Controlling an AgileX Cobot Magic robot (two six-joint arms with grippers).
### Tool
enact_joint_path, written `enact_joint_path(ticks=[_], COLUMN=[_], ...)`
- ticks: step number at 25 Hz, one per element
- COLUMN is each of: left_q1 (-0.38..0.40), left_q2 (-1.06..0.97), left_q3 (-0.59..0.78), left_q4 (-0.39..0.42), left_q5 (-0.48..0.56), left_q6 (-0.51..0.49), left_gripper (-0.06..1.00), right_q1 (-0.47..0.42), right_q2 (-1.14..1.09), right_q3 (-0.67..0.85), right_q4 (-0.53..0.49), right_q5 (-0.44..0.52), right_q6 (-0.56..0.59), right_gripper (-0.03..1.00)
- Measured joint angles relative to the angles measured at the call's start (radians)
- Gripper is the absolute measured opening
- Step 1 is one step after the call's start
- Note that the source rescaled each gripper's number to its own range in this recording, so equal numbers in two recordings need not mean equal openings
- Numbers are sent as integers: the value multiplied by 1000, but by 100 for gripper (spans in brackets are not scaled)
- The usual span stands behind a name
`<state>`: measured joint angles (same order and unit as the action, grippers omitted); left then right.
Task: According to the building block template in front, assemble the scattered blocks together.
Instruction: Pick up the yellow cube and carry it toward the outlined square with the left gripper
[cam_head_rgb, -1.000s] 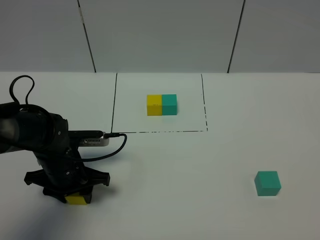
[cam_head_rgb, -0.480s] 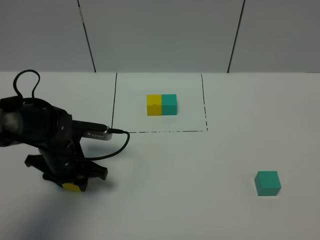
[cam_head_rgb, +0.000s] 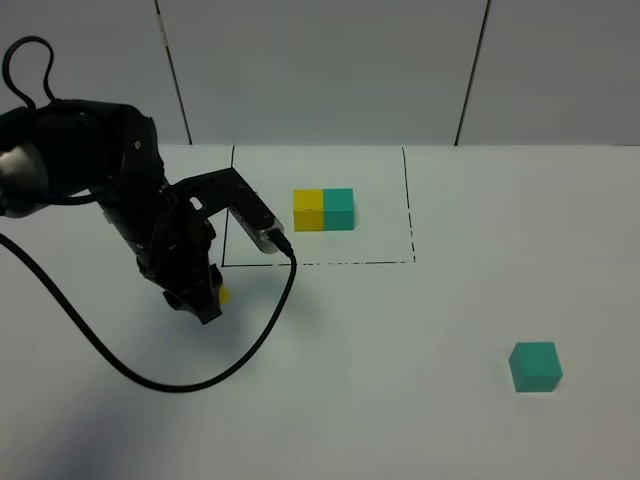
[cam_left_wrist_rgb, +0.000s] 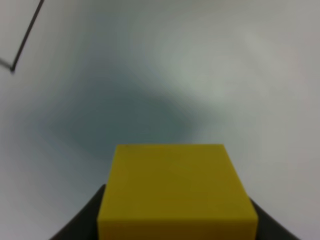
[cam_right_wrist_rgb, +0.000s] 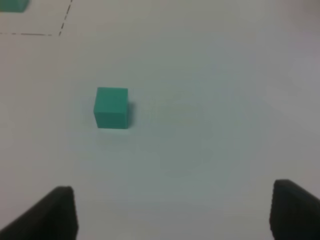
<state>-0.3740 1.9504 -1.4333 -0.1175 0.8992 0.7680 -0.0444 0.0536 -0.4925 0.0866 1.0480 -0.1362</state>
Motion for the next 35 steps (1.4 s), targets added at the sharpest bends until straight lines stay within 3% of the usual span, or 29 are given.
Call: enact_joint_path(ticks=[5,12,17,26,35], left_q1=[-83,-220,-278,-304,-304], left_q2=[56,224,338,449,465], left_q3=[-112,-252,-365,-511,-523], left_q4=[20,173,189,175,135], left_q5=[52,126,149,141,105], left_q6=[148,162,163,188,227], left_gripper=[0,0,0,0,0], right_q1=[0,0,0,0,0], right_q2=[0,0,0,0,0], right_q3=[0,0,0,0,0], right_q4=[0,0,0,0,0], right_q5=[0,0,0,0,0], right_q6=[0,0,-1,-1,0], right_gripper=[59,59,59,59,59])
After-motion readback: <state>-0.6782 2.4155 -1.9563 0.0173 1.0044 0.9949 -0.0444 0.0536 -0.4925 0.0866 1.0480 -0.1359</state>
